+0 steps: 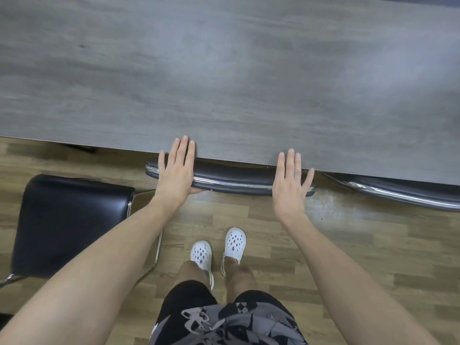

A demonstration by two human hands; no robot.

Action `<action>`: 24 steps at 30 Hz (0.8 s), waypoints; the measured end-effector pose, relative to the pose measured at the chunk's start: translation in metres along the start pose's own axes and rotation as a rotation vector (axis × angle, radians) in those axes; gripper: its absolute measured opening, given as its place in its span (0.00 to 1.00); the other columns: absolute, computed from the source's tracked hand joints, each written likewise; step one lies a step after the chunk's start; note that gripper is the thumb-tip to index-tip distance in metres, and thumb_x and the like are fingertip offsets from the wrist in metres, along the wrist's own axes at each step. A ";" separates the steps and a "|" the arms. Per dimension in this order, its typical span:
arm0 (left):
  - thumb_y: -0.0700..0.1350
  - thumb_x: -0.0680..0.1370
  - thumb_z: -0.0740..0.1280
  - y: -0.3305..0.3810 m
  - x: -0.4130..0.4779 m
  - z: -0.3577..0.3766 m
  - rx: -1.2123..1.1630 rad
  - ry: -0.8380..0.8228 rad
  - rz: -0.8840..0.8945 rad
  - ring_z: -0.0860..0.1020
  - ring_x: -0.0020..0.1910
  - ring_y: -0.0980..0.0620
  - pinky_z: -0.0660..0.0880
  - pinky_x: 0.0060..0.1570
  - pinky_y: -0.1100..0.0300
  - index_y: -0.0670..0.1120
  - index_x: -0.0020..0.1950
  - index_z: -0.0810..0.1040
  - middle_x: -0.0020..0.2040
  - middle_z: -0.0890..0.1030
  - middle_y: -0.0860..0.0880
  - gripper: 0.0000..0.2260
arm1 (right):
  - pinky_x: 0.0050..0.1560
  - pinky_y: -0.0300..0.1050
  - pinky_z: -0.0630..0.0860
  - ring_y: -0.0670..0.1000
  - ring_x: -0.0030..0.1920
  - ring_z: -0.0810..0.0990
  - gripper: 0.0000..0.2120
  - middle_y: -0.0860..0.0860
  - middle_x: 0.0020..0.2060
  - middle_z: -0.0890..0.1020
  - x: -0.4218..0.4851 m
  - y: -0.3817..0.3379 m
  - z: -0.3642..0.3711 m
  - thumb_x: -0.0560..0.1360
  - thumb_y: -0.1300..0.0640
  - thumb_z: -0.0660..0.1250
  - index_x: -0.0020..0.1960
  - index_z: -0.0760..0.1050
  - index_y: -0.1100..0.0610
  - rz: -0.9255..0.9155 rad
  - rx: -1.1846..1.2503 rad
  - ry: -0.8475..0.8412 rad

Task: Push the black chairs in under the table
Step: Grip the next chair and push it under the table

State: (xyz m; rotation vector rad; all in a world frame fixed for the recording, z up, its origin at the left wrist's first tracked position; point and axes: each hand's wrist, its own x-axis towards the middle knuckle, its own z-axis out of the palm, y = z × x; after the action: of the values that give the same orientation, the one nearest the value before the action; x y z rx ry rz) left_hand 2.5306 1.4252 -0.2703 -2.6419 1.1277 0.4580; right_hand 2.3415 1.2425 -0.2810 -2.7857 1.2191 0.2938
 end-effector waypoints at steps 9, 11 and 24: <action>0.62 0.60 0.78 0.002 0.015 -0.009 -0.010 -0.033 -0.013 0.46 0.79 0.45 0.51 0.74 0.41 0.42 0.80 0.46 0.80 0.47 0.44 0.60 | 0.73 0.64 0.38 0.56 0.79 0.44 0.37 0.56 0.79 0.46 0.019 0.002 -0.007 0.75 0.73 0.53 0.79 0.43 0.58 -0.012 0.012 -0.078; 0.62 0.60 0.78 0.002 0.015 -0.010 -0.005 -0.043 -0.023 0.46 0.79 0.46 0.51 0.73 0.41 0.43 0.80 0.46 0.80 0.47 0.44 0.61 | 0.73 0.65 0.39 0.56 0.79 0.45 0.39 0.56 0.79 0.47 0.020 0.001 -0.007 0.74 0.74 0.56 0.80 0.45 0.57 -0.002 0.008 -0.084; 0.66 0.62 0.76 0.001 0.013 -0.011 -0.051 -0.055 0.008 0.45 0.79 0.45 0.50 0.74 0.42 0.43 0.80 0.42 0.80 0.43 0.44 0.61 | 0.75 0.61 0.41 0.58 0.78 0.44 0.42 0.57 0.79 0.45 0.017 0.007 -0.010 0.72 0.75 0.59 0.79 0.43 0.59 -0.037 -0.034 -0.142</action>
State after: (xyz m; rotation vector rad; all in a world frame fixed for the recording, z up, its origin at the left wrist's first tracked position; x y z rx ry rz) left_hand 2.5409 1.4124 -0.2650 -2.6510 1.1256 0.5645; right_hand 2.3490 1.2239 -0.2743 -2.7576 1.1392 0.5039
